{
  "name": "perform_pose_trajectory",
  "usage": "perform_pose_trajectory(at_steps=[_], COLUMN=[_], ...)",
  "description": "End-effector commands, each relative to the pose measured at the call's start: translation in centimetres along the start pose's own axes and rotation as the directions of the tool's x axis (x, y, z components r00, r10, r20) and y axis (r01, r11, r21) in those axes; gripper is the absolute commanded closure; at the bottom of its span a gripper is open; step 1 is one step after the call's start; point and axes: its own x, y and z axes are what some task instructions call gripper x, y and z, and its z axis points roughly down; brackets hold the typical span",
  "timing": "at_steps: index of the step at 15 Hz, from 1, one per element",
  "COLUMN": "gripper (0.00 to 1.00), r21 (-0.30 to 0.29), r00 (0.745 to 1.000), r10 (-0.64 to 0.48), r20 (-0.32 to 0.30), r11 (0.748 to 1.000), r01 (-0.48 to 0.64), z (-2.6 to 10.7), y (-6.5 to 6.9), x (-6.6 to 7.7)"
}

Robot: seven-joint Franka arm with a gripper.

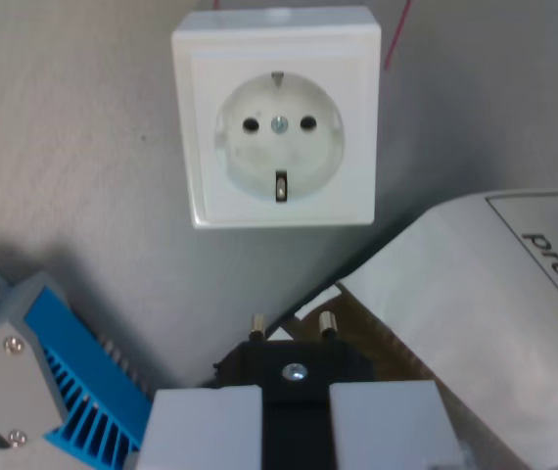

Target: Move above the white socket

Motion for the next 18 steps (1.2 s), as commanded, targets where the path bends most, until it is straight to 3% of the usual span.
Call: perform_pose_trajectory(at_steps=[1,11,18], gripper=[1.0,1.0,1.0], r21=[0.036,0.042,0.037], r00=[1.0,1.0,1.0], r10=[0.024,0.03,0.024], r20=[-0.02,-0.009,-0.019], r11=[0.999,0.999,0.999], r01=[-0.023,-0.029,-0.023], z=[1.0,3.3,4.1], y=[-0.1,-0.2,-0.2], x=[1.1,3.2,3.8])
